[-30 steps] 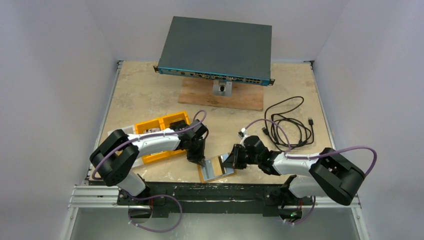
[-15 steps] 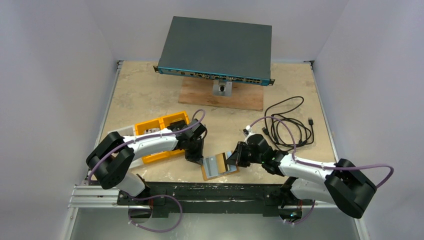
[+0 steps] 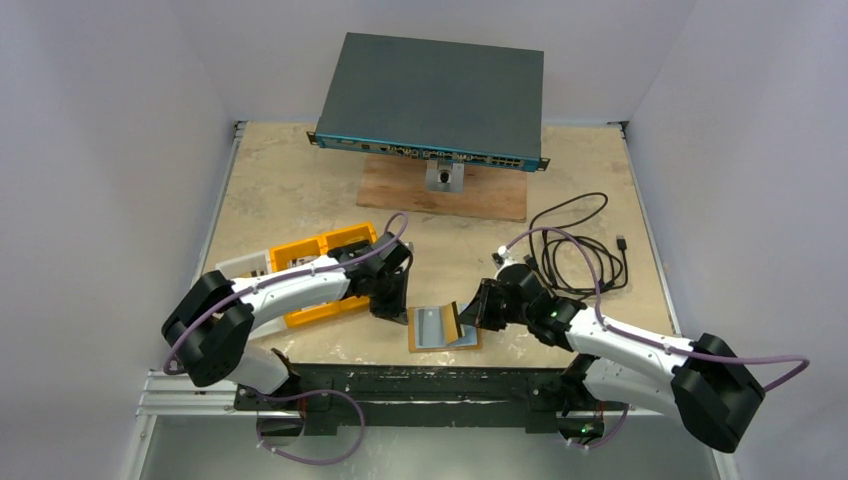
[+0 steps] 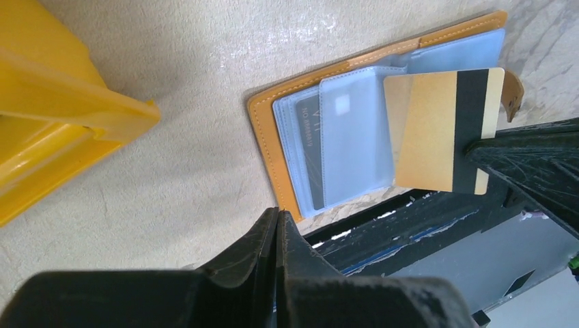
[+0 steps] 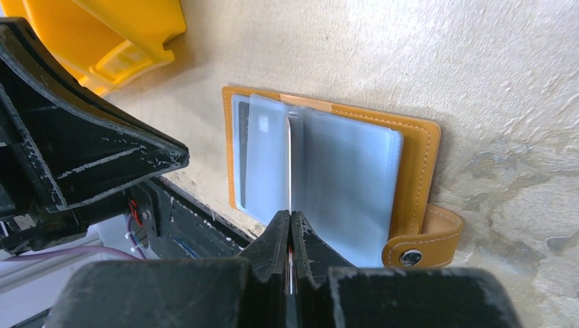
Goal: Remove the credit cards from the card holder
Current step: Remove the credit card from the card holder, then place the credit card in the storage box, then remove the credit card from the card holder.
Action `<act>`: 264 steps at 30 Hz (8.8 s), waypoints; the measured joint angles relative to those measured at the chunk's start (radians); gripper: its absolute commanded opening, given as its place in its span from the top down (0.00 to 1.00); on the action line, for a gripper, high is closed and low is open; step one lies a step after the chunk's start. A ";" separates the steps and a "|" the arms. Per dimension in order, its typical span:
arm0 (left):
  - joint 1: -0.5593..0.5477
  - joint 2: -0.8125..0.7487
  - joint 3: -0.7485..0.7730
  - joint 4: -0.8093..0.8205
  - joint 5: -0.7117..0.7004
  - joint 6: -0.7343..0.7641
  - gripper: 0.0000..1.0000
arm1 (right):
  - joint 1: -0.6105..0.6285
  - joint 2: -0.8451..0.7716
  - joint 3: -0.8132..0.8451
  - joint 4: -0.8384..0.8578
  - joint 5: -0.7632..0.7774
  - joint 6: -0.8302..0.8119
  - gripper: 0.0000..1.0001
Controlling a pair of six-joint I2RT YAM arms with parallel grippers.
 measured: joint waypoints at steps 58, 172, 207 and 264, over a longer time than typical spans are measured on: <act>0.280 -0.509 -0.229 0.376 0.453 -0.237 1.00 | -0.037 0.043 0.196 0.267 -0.224 0.143 0.13; 0.232 -0.337 -0.122 -0.029 0.185 0.030 0.21 | 0.312 0.562 0.499 -0.305 0.380 -0.002 0.68; 0.072 0.051 -0.162 0.332 0.230 -0.142 0.68 | 0.143 0.431 0.175 0.146 0.074 0.051 0.81; -0.025 0.123 -0.037 0.182 0.075 -0.134 1.00 | 0.143 0.232 0.161 -0.102 0.148 0.027 0.83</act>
